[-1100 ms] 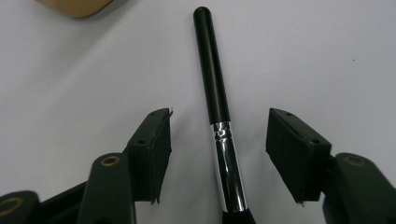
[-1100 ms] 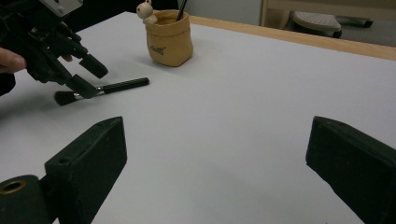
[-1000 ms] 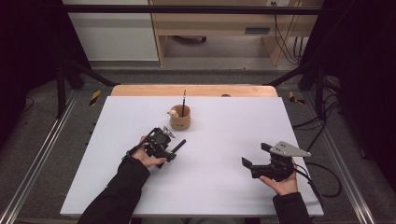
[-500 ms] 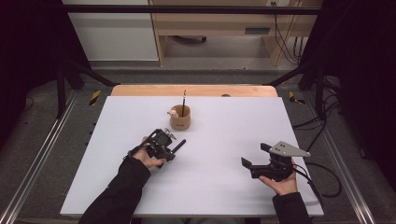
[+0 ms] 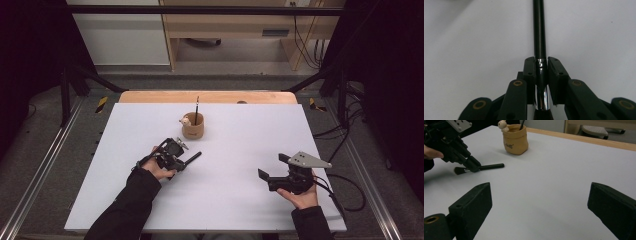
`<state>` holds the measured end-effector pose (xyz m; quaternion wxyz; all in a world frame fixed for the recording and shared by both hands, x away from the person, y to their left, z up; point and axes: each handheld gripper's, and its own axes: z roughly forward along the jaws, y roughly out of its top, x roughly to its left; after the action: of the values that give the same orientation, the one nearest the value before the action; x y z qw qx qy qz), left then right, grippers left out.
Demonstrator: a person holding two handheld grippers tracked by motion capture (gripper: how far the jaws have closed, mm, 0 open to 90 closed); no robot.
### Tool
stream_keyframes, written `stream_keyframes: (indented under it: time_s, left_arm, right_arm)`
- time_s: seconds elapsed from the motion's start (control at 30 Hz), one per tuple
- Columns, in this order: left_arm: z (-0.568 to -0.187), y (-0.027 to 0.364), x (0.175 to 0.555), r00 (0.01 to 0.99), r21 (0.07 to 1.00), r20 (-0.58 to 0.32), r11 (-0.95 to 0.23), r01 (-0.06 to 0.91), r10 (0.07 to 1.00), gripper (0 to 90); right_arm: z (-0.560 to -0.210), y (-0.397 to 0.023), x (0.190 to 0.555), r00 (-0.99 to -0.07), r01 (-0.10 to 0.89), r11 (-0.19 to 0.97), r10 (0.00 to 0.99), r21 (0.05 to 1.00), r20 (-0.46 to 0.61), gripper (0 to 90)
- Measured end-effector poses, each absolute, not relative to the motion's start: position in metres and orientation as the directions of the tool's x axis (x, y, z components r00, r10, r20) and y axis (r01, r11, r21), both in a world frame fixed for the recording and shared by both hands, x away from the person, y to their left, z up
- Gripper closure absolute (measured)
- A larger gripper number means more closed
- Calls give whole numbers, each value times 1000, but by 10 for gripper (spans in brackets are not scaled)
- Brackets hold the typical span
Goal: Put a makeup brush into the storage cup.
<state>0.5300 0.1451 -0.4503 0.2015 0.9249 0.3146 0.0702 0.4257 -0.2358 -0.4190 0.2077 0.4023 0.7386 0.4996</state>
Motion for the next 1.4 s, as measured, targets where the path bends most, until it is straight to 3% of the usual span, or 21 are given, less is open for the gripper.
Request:
stream_keyframes:
  time_s: [0.43,1.4]
  left_arm:
    - [-448,139,531,817,375,10,-759,532,577,730]
    - [-444,137,527,844,371,46,-793,482,534,780]
  right_arm:
    - [-419,-236,426,-590,387,176,802,905,96,62]
    - [-418,-236,426,-590,384,173,802,907,97,62]
